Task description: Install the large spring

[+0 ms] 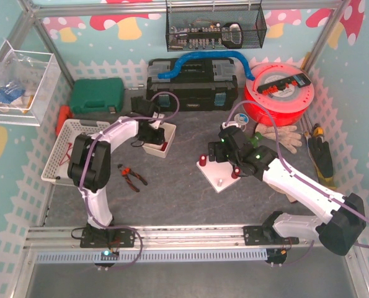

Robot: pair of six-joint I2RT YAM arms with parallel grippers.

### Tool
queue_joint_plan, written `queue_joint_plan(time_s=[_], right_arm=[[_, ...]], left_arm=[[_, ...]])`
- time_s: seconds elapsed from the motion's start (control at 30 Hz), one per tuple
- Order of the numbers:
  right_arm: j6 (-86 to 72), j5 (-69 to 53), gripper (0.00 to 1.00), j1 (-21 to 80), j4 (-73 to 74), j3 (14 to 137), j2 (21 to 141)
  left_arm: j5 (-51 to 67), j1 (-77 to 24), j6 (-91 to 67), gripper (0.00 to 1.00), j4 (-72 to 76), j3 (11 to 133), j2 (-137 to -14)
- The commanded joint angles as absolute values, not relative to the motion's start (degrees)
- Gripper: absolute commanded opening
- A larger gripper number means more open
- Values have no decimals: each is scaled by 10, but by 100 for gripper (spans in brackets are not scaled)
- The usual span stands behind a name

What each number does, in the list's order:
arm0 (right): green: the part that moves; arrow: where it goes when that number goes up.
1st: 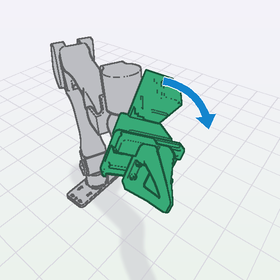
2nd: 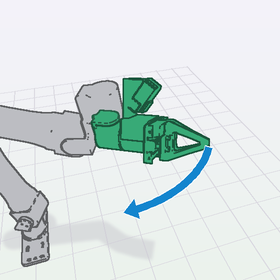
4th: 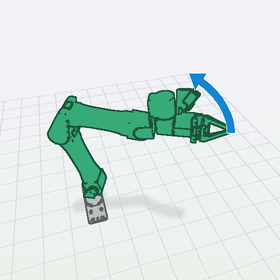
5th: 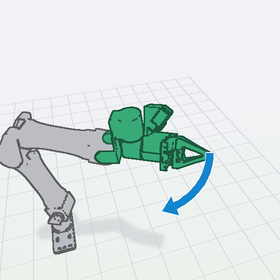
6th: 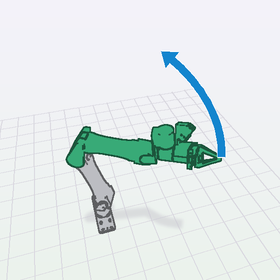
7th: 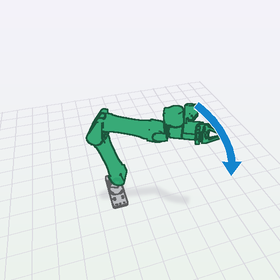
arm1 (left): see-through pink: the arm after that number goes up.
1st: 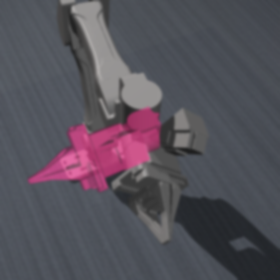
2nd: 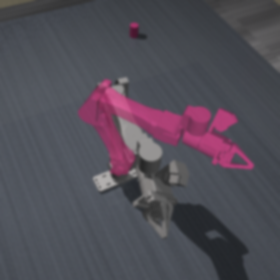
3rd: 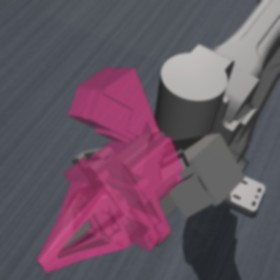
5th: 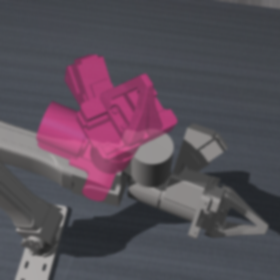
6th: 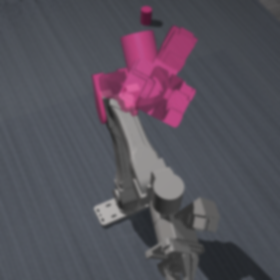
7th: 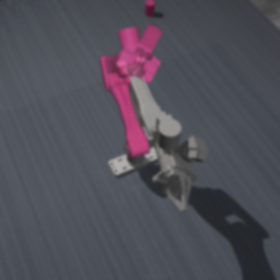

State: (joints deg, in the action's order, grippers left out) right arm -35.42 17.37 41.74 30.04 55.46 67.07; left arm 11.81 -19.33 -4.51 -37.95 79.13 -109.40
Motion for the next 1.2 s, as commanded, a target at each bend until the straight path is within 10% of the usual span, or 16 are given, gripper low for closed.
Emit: queue_joint_plan(time_s=[0.0, 0.8, 1.17], right_arm=[[-352, 187, 95, 419, 308, 553, 675], [-344, 193, 95, 419, 306, 557, 678], [-346, 193, 95, 419, 306, 562, 683]], left_arm=[[142, -196, -49, 40, -387, 783, -1094], [81, -196, -21, 38, -377, 794, -1162], [92, -189, -16, 22, -371, 805, -1145]])
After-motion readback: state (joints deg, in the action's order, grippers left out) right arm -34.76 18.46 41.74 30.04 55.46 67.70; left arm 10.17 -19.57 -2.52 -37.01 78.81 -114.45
